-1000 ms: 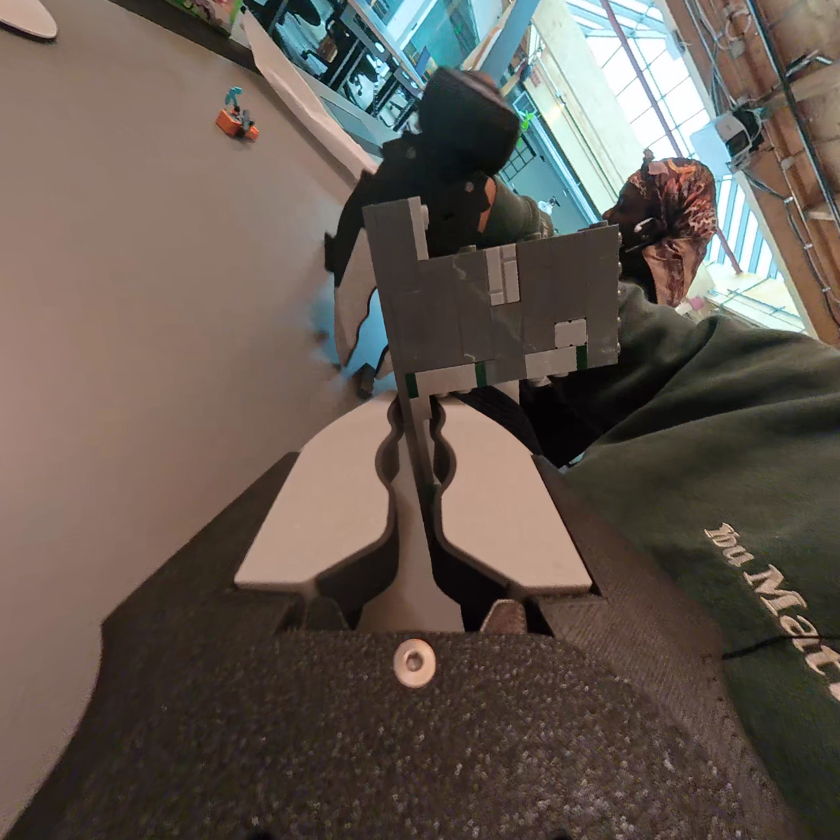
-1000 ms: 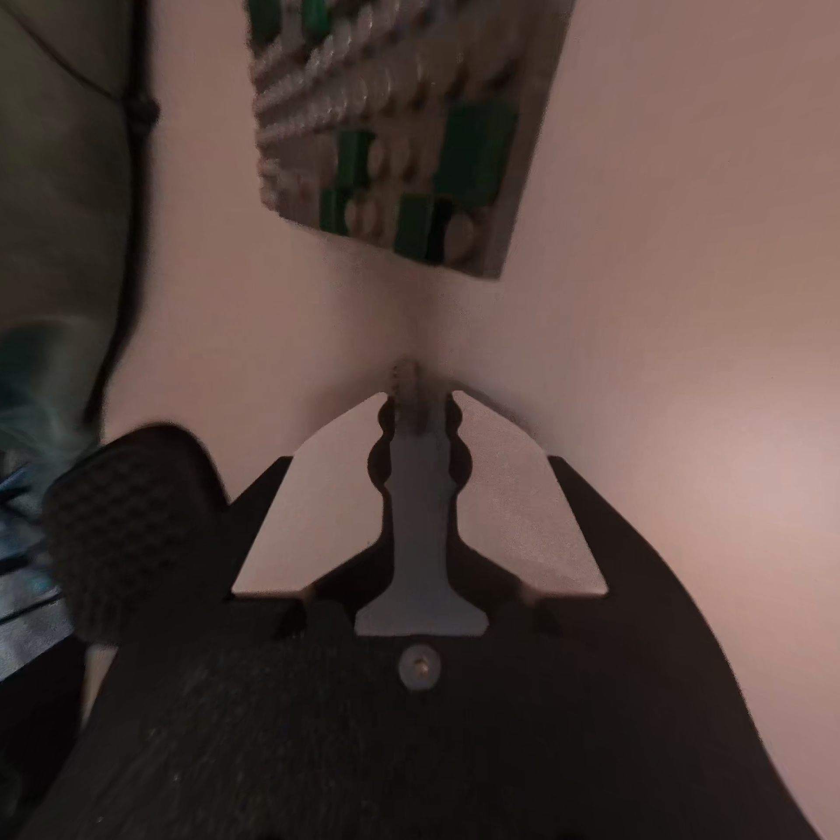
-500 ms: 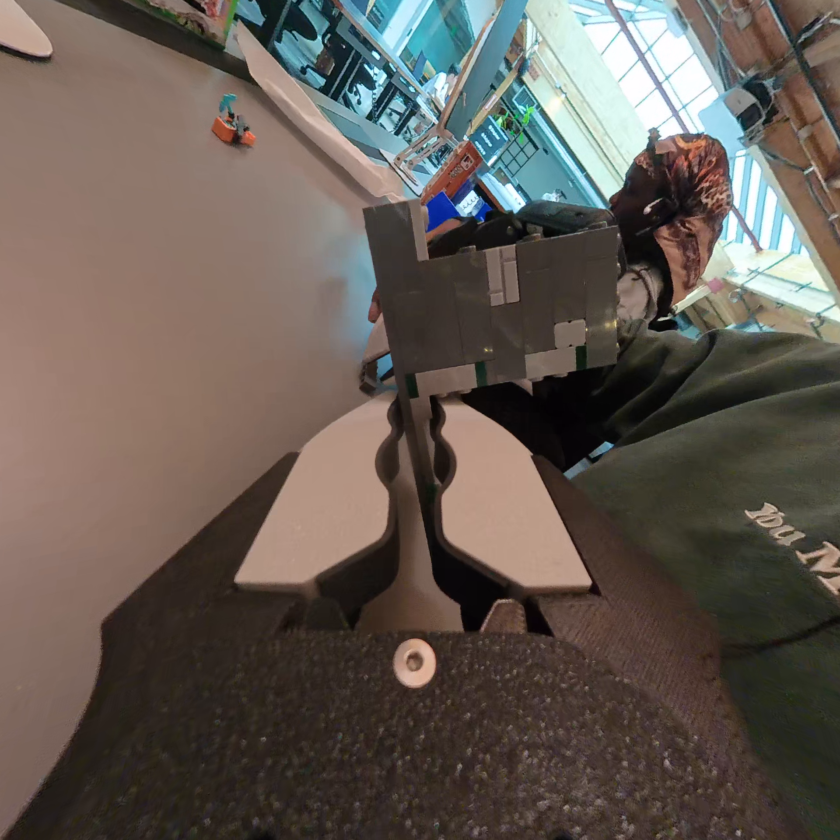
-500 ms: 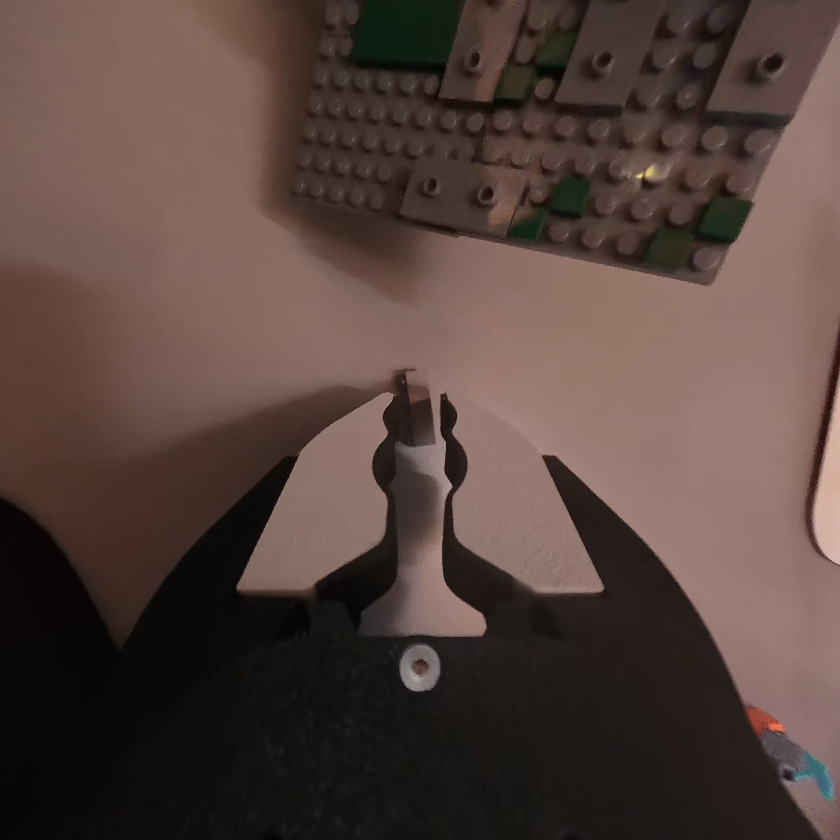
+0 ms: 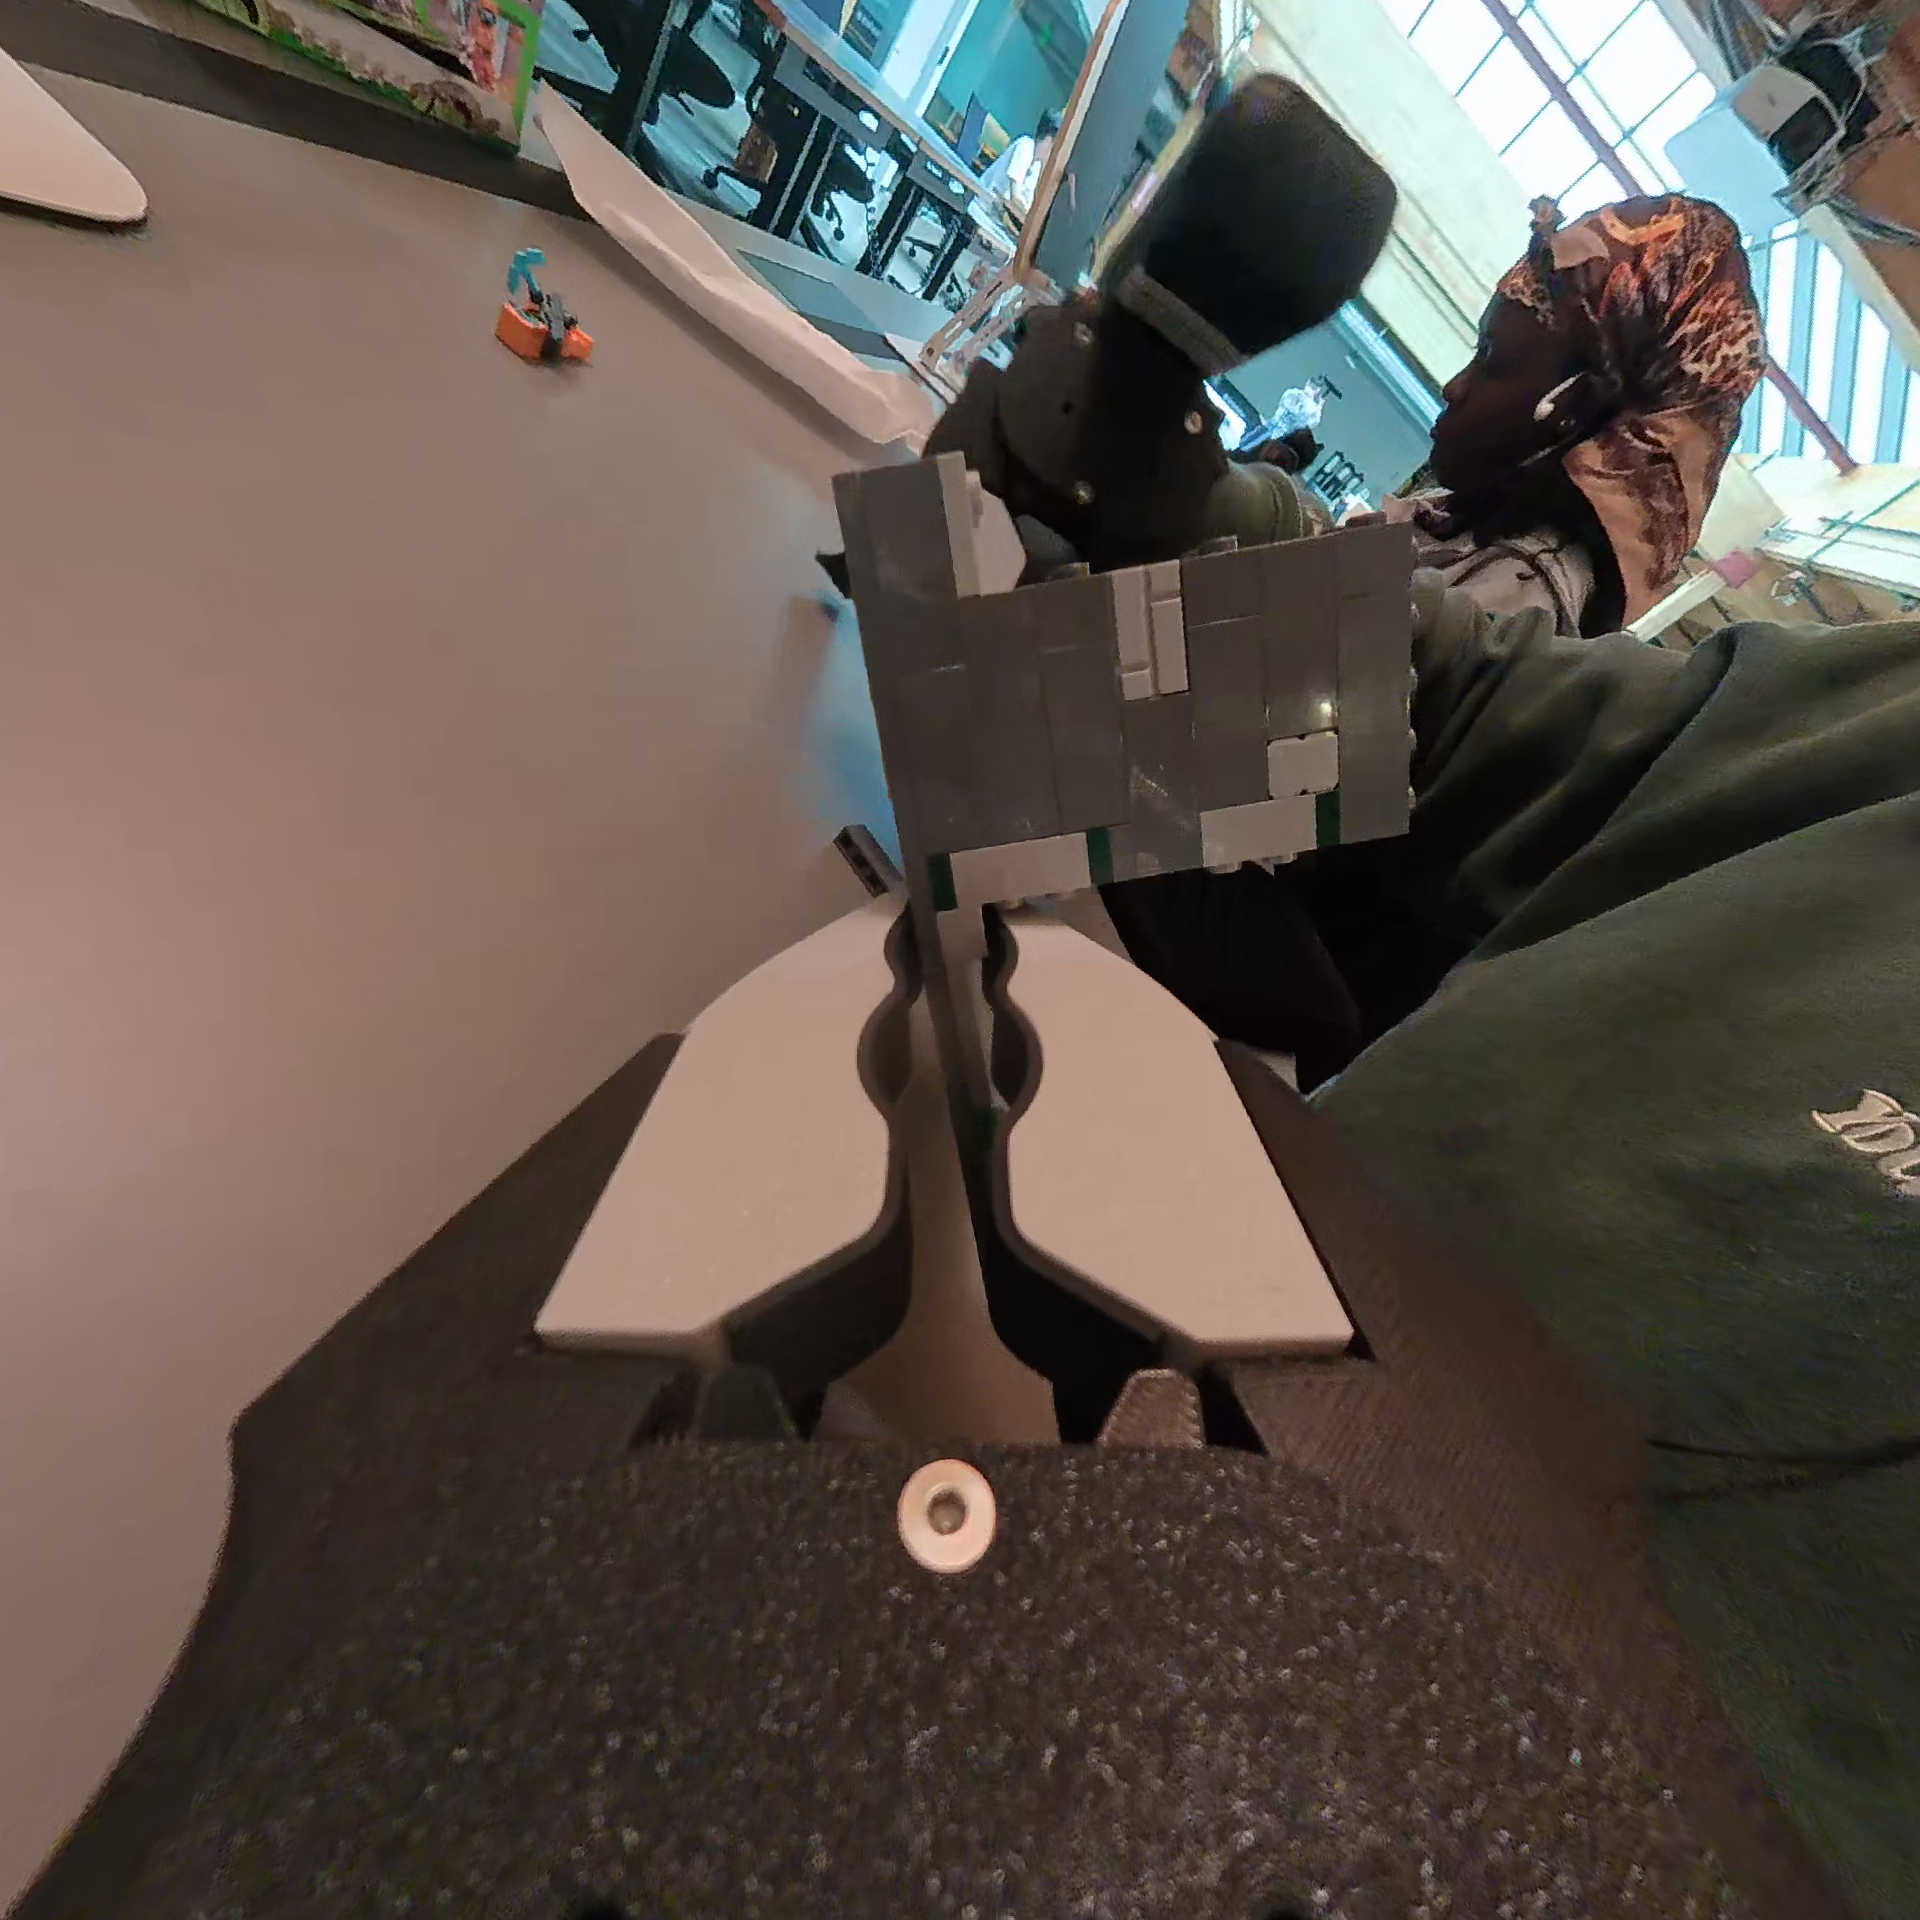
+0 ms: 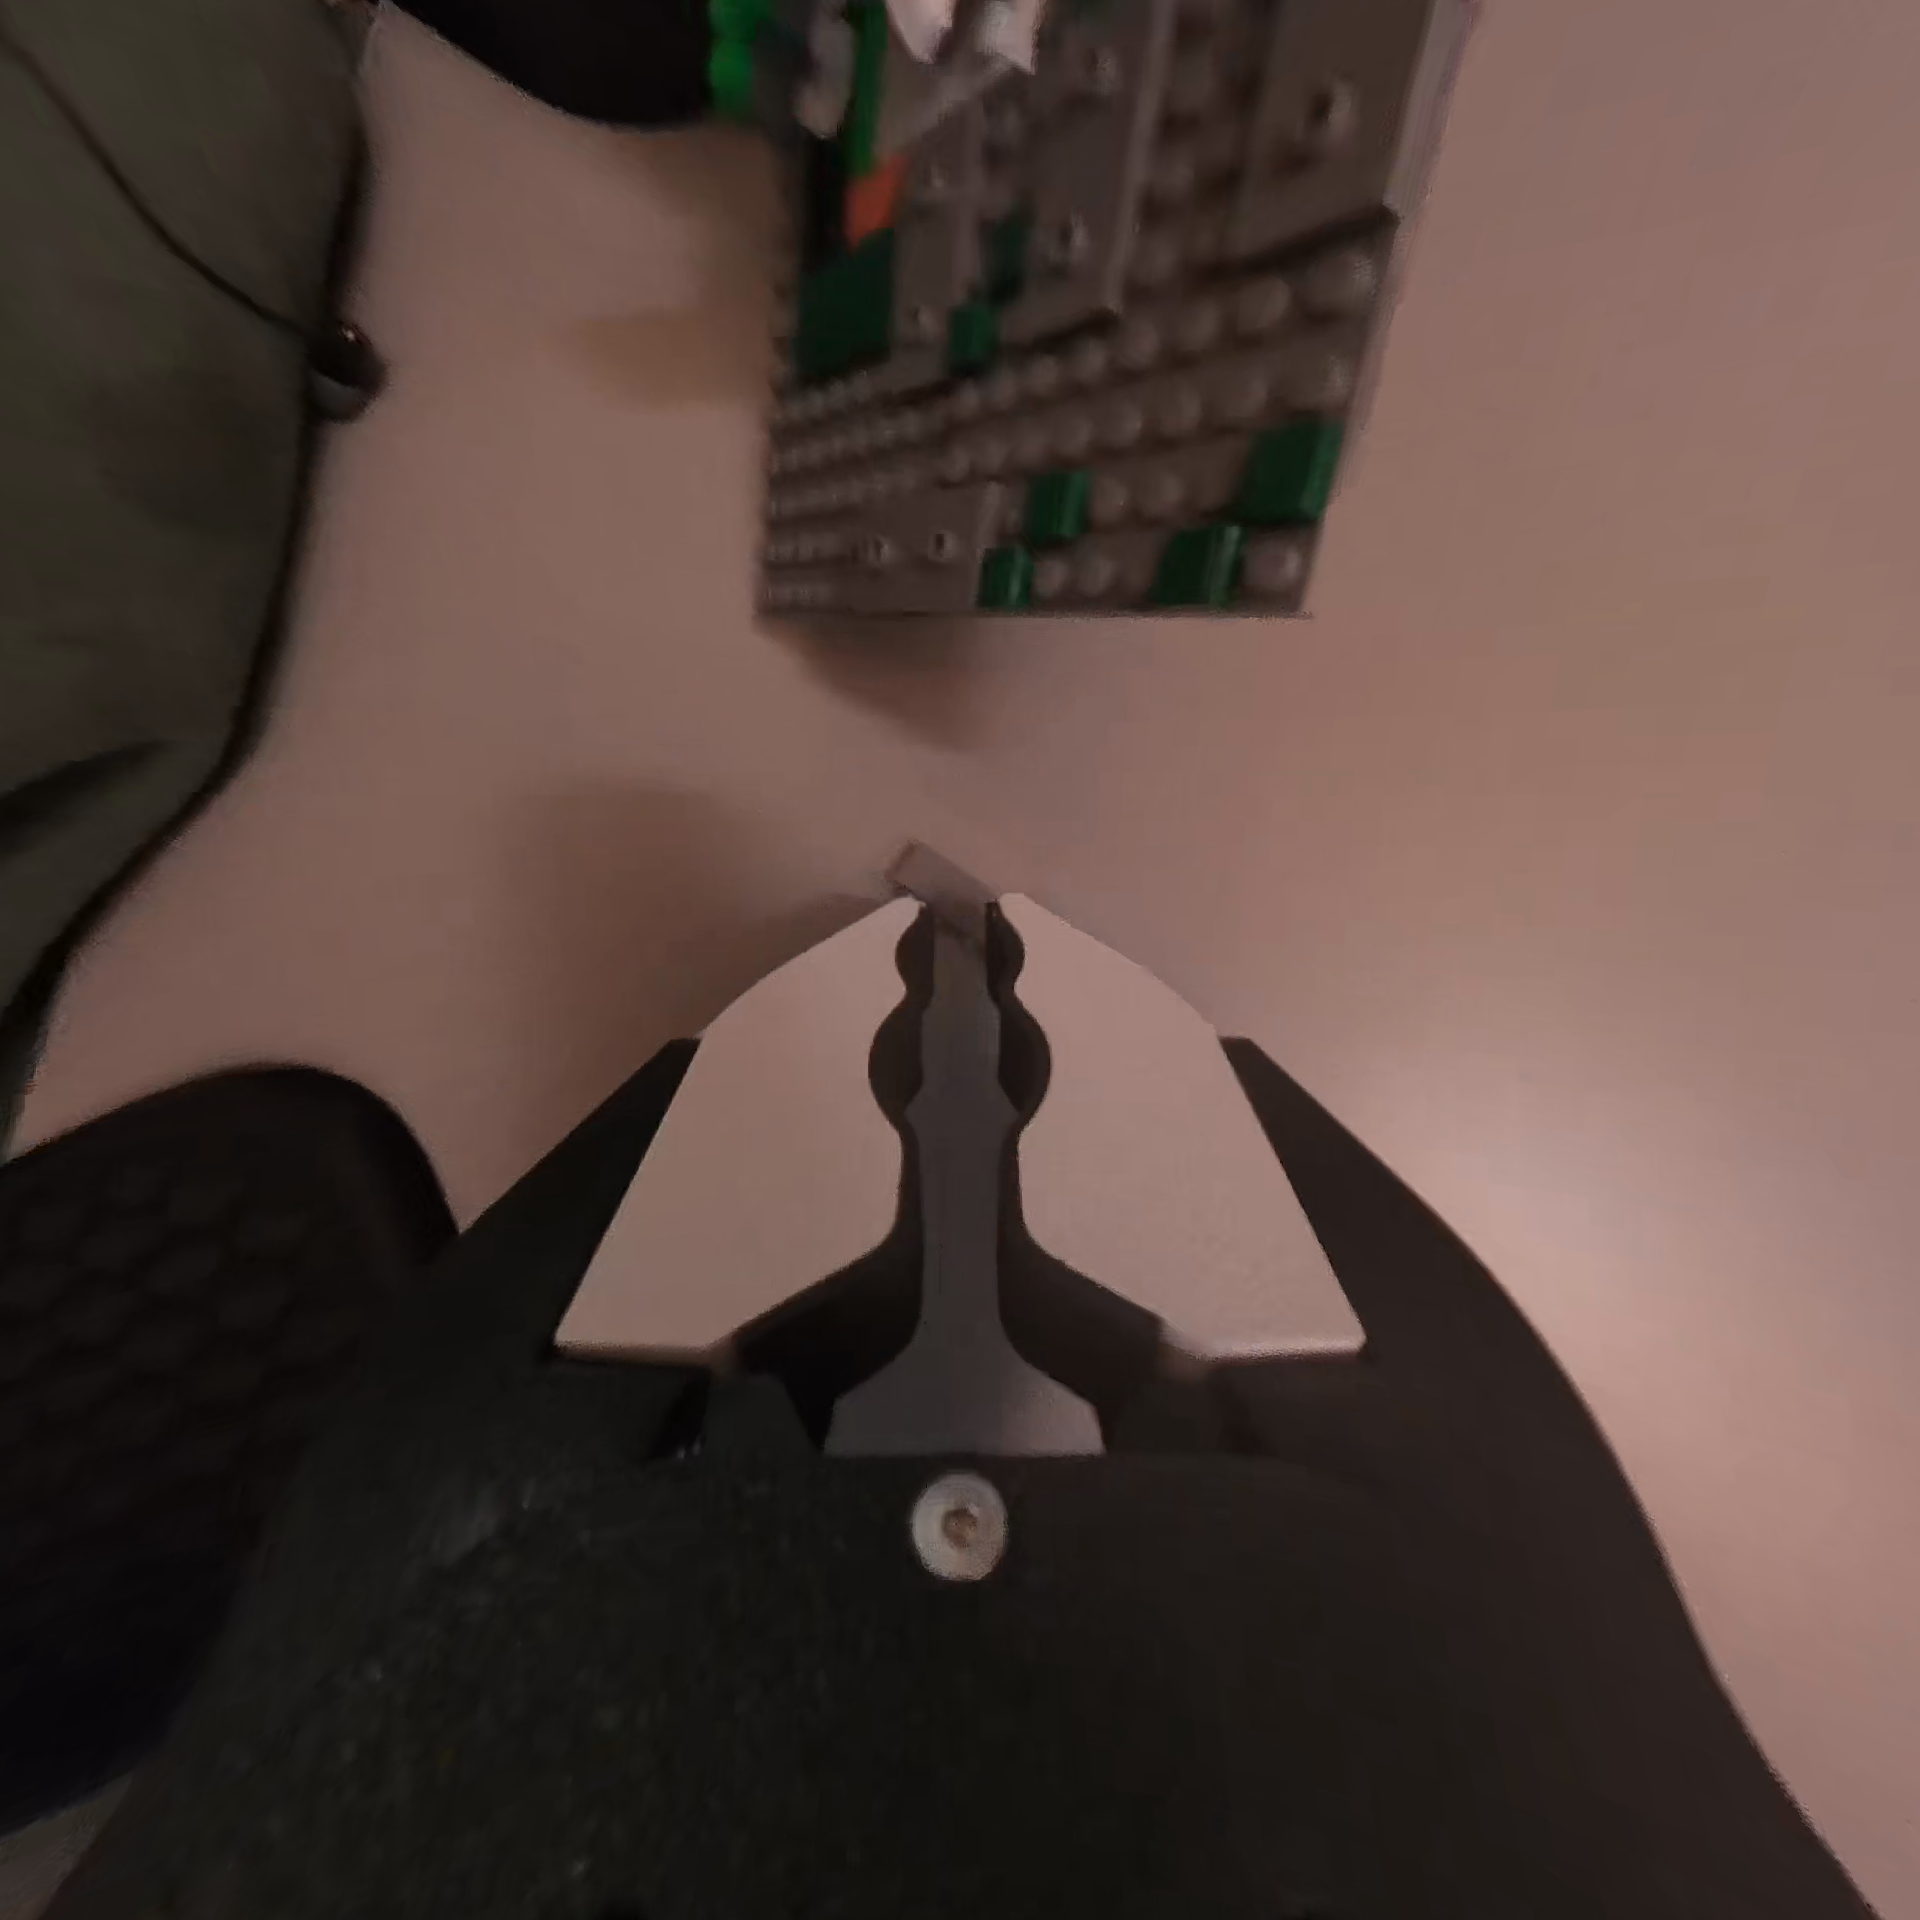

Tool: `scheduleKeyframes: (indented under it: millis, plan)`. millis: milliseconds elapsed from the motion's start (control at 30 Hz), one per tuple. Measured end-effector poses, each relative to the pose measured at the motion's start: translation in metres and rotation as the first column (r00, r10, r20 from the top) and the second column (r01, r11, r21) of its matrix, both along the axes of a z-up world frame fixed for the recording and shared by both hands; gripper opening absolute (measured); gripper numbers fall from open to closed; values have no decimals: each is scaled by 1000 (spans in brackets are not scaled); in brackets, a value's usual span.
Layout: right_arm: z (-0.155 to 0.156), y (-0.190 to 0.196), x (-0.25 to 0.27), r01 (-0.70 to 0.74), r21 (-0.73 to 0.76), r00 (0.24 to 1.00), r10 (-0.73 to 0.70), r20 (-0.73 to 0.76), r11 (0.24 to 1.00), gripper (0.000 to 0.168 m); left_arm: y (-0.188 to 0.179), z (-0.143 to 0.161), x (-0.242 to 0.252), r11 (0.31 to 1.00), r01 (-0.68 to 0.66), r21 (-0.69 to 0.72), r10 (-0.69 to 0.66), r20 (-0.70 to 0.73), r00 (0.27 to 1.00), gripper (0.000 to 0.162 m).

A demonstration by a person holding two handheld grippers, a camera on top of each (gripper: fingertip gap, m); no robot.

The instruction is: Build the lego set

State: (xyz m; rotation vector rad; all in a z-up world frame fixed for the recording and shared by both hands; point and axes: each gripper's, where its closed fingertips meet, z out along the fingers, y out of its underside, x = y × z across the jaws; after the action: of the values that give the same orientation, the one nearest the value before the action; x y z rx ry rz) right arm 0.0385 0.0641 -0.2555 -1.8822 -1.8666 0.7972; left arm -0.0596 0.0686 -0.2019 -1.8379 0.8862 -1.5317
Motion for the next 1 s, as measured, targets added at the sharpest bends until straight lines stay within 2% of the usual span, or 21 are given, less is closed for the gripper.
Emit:
scheduleKeyframes:
  millis: [33,133,200,333,433,500,533,633,767,833,900,1000]
  plan:
    - [1,0,0,-8,52,1000,8,-4,999,13,2,1,-1,1000,-17,5,17,3,1000,10]
    - [-11,3,5,59,158,994,-74,87,986,37,9,1,-4,998,-58,5,58,1,998,10]
    - [-17,-2,3,182,153,976,-197,90,971,45,8,3,-6,998,-60,0,60,7,998,10]
    - [-21,-4,-1,522,85,851,-525,14,849,49,14,3,-9,995,-94,-39,95,24,995,10]
    - [-24,-4,-3,630,114,774,-633,-16,768,49,14,7,-9,994,-97,-46,98,40,994,10]
    - [-24,-2,-5,663,133,746,-665,-34,736,42,13,7,-9,995,-91,-43,93,37,995,10]
    - [-24,-1,-7,659,134,750,-659,-46,740,33,11,7,-9,995,-87,-43,89,37,995,10]
    - [-24,-4,-4,577,142,812,-583,5,804,33,10,6,-9,995,-91,-45,93,32,995,10]
    - [-15,-9,14,337,247,885,-396,246,908,32,11,2,-9,993,-101,-64,102,7,995,10]
    - [-9,-8,25,173,298,866,-290,408,939,33,11,-1,-8,992,-106,-71,106,-4,994,10]
    - [-6,-5,31,27,322,810,-209,548,946,33,12,-2,-8,991,-111,-80,111,-9,994,10]
    - [-11,-7,29,-114,261,732,-97,675,959,33,15,-3,-11,988,-125,-93,124,-10,992,10]
